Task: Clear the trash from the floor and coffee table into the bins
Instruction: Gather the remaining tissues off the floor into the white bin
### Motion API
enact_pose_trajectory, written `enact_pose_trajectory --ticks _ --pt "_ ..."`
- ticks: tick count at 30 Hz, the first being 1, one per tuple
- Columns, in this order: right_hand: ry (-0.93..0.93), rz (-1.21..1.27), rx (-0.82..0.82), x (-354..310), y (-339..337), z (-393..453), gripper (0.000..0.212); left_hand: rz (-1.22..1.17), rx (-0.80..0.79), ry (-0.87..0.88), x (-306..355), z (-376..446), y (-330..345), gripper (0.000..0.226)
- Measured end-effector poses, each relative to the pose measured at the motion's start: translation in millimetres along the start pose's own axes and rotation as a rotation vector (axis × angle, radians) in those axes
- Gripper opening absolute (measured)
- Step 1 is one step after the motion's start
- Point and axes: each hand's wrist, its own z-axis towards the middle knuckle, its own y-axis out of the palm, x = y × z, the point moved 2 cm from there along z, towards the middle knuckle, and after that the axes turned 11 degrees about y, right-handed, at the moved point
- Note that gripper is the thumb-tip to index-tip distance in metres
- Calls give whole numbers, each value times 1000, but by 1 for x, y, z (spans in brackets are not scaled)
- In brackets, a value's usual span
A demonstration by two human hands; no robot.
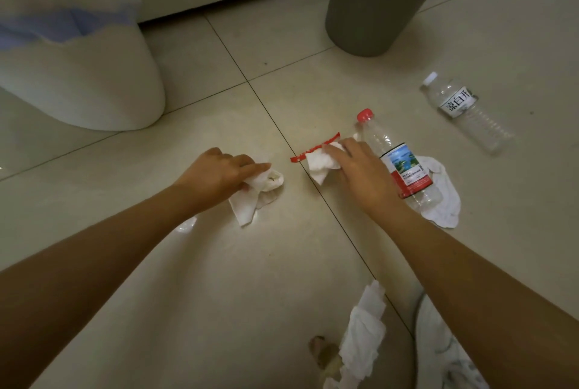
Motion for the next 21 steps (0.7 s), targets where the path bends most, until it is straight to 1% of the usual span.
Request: enact_pose_trajectory --ticks 4,8,10,12,14,15,17,19,21 --pt "-85 -114 -101 -4 15 18 49 -5 23 -30 -2 -7 2 57" --pt "-108 2 -130 2 23 33 53 -30 61 -44 -3 -10 4 60" --pt "-75 -29 -176 5 27 40 71 -34 74 -51 -3 -10 5 59" --pt "-36 -71 -278 9 32 47 92 -42 79 -64 -3 -10 5 59" --pt "-20 -49 -380 10 35 51 100 -51 76 -72 -4 -11 6 59" --pt "-17 -4 -413 10 35 51 100 -50 76 -73 -4 -11 6 59" --pt "-35 54 -426 7 34 50 98 -48 70 -81 -5 -12 6 57" --pt "-109 1 -417 2 34 45 97 -60 60 -104 -5 -14 7 55" --pt "-178 -44 -382 -2 36 39 90 -76 46 -120 -5 -16 6 54"
